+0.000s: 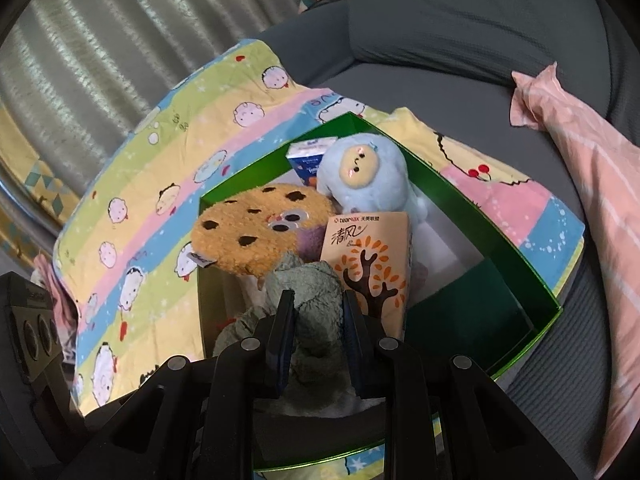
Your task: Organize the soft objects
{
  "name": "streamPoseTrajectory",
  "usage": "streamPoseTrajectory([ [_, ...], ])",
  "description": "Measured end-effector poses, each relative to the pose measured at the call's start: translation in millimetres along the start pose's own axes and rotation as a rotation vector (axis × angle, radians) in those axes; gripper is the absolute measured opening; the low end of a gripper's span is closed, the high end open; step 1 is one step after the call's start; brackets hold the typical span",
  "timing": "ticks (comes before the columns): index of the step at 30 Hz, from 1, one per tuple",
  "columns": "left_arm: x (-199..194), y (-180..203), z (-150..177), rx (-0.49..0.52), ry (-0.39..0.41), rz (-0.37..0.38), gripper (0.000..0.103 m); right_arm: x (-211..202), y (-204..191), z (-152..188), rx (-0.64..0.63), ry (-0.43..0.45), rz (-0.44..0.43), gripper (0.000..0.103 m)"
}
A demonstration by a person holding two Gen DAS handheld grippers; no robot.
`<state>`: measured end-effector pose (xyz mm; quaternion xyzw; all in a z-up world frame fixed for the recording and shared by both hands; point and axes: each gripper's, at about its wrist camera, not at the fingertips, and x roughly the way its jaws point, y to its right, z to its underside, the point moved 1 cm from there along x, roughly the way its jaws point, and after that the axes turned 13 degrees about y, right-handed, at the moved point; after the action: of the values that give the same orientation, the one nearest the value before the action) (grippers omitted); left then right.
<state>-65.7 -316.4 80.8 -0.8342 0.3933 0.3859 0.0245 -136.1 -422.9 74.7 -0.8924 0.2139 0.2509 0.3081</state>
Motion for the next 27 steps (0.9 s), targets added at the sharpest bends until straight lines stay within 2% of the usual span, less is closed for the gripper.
streamPoseTrajectory([
  [4,1,-3,-2,-0.021,-0.008,0.012,0.012,6,1,1,0.004,-0.013,0.016,0.025],
  [7,2,-2,-3,-0.023,-0.022,0.026,0.019,-1,-3,-1,-0.014,0.017,0.013,0.025],
  [9,0,-1,-3,-0.023,-0.033,0.046,0.037,-6,-5,-3,-0.025,0.024,0.030,0.030],
  [10,-1,0,-3,-0.022,-0.036,0.057,0.042,-8,-5,-4,-0.023,0.024,0.033,0.033],
  [11,-5,1,-4,-0.018,-0.036,0.082,0.055,-11,-5,-5,-0.018,0.029,0.032,0.041],
  [13,-15,6,-5,0.013,-0.023,0.113,0.066,-19,-5,-7,-0.015,0.054,0.031,0.056],
  [14,-20,7,-5,0.031,-0.011,0.106,0.076,-24,-5,-8,-0.018,0.066,0.034,0.062],
  [15,-27,9,-5,0.050,0.017,0.093,0.080,-28,-7,-9,-0.025,0.078,0.037,0.066],
  [20,-59,9,-11,0.121,0.113,-0.011,0.088,-49,-21,-13,-0.078,0.121,0.045,0.068],
  [23,-75,6,-14,0.141,0.147,-0.055,0.102,-64,-31,-14,-0.115,0.160,0.042,0.084],
  [27,-94,-3,-11,0.165,0.187,-0.103,0.102,-79,-43,-15,-0.143,0.194,0.035,0.085],
])
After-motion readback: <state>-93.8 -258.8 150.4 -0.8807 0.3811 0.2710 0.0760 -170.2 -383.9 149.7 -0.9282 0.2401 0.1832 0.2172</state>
